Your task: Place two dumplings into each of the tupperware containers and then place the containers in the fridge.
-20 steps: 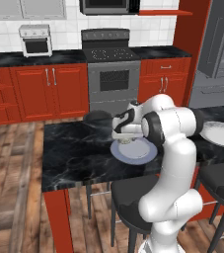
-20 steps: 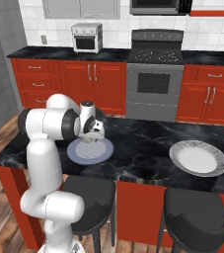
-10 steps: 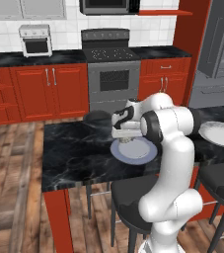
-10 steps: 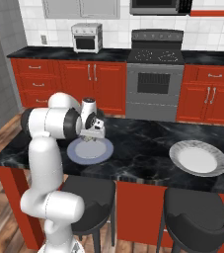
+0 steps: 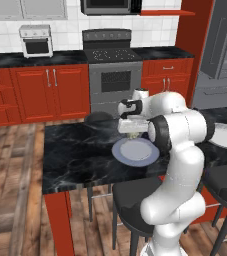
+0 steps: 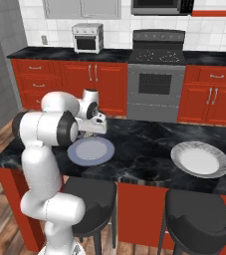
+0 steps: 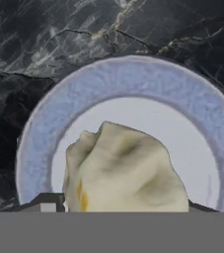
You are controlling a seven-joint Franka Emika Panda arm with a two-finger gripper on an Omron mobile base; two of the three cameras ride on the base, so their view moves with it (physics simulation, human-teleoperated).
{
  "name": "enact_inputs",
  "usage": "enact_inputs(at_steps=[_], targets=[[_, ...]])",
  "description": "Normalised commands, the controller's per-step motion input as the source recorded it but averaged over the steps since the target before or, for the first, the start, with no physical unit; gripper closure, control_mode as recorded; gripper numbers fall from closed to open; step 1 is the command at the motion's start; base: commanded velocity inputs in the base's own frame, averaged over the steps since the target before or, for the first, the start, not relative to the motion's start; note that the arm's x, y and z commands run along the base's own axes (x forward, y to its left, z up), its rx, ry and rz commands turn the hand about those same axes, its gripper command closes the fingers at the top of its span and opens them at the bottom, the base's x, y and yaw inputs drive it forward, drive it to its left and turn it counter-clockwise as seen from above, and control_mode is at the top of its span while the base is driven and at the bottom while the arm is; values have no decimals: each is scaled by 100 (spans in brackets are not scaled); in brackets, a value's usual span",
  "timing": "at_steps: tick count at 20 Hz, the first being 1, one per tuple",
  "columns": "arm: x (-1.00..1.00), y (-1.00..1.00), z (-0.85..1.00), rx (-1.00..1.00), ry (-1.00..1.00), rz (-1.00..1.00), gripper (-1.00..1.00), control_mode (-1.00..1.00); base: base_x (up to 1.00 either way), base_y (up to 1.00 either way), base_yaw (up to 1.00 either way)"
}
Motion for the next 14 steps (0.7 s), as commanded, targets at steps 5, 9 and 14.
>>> enact_inputs(at_steps=[5, 9, 14], targets=[[-100, -22, 61, 0, 8, 0, 100, -100, 0, 0, 0], [-99, 15, 47, -9, 20, 0, 100, -100, 0, 0, 0], [-100, 19, 29, -13, 11, 0, 100, -100, 0, 0, 0]])
